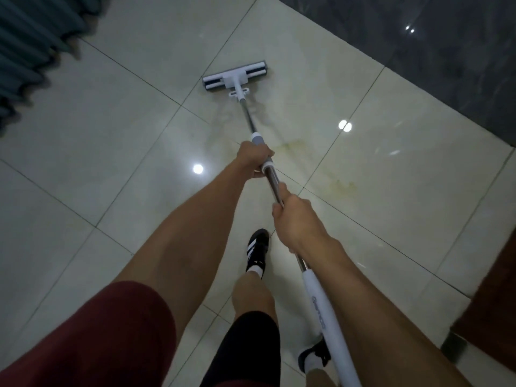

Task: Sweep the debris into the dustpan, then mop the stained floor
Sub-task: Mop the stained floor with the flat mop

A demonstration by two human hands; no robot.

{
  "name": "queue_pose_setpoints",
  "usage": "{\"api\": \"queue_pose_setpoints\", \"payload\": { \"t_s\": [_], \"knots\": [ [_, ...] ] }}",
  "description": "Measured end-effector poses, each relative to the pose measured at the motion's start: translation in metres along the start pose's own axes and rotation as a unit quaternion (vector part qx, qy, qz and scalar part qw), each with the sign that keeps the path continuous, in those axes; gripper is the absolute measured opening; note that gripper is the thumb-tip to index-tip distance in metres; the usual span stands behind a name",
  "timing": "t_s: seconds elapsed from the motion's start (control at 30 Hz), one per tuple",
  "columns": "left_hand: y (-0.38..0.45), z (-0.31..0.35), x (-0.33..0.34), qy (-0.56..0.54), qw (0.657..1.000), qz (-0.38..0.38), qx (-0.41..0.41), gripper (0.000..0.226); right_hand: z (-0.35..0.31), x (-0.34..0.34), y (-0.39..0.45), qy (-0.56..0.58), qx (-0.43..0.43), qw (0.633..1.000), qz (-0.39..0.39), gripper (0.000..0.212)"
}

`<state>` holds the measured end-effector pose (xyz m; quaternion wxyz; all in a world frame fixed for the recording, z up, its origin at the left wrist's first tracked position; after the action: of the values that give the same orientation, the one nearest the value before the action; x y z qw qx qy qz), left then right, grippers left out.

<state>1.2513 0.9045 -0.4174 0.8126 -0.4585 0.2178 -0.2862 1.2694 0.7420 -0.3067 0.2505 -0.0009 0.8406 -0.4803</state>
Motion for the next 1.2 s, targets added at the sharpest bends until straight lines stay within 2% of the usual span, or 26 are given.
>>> {"api": "queue_pose_setpoints", "payload": {
  "t_s": [0.1, 0.23, 0.33, 0.4, 0.5, 0.67, 0.83, 0.97, 1.13, 1.2],
  "knots": [
    [0.012, 0.022, -0.033, 0.002, 1.000, 0.014, 0.010, 0.017, -0.037, -0.006, 0.026, -0.005, -0.009, 1.000, -0.001, 0.052],
    [0.006, 0.028, -0.056, 0.001, 1.000, 0.014, 0.010, 0.017, -0.061, 0.002, 0.029, 0.009, 0.004, 1.000, -0.008, 0.048],
    [-0.003, 0.016, -0.059, 0.010, 1.000, 0.012, 0.003, 0.030, -0.064, 0.014, 0.015, -0.001, 0.001, 1.000, -0.014, 0.049],
    [-0.015, 0.007, -0.055, 0.022, 1.000, 0.016, 0.002, 0.015, -0.059, 0.023, 0.003, -0.001, 0.006, 1.000, -0.015, 0.048],
    [-0.037, -0.020, -0.045, 0.047, 0.998, 0.031, -0.010, 0.016, -0.040, 0.043, -0.020, -0.004, 0.004, 1.000, -0.023, 0.047],
    [-0.083, -0.109, -0.015, 0.070, 0.996, 0.037, -0.043, 0.012, 0.020, 0.105, -0.085, -0.009, -0.009, 0.999, -0.035, 0.046],
    [-0.145, -0.225, 0.043, 0.094, 0.993, 0.028, -0.070, 0.026, 0.114, 0.178, -0.169, 0.011, -0.009, 0.999, -0.045, 0.051],
    [-0.198, -0.305, 0.098, 0.104, 0.992, 0.019, -0.069, 0.022, 0.189, 0.219, -0.241, 0.054, 0.002, 0.997, -0.050, 0.043],
    [-0.259, -0.364, 0.160, 0.145, 0.987, -0.026, -0.067, 0.014, 0.265, 0.260, -0.307, 0.042, 0.019, 0.998, -0.039, 0.053],
    [-0.277, -0.377, 0.181, 0.177, 0.981, -0.042, -0.066, 0.018, 0.285, 0.268, -0.327, 0.056, 0.023, 0.997, -0.040, 0.052]
  ]
}}
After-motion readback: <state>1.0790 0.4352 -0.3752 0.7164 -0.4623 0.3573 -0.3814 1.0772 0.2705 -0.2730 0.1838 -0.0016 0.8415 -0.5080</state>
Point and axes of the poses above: each hand's wrist, its own y-axis towards the middle knuckle, its own x-axis out of the palm, z = x × y, the point moved 1 cm from there along y, towards the middle knuckle, and after that the axes turned 10 degrees about -z, right-handed, at the moved point
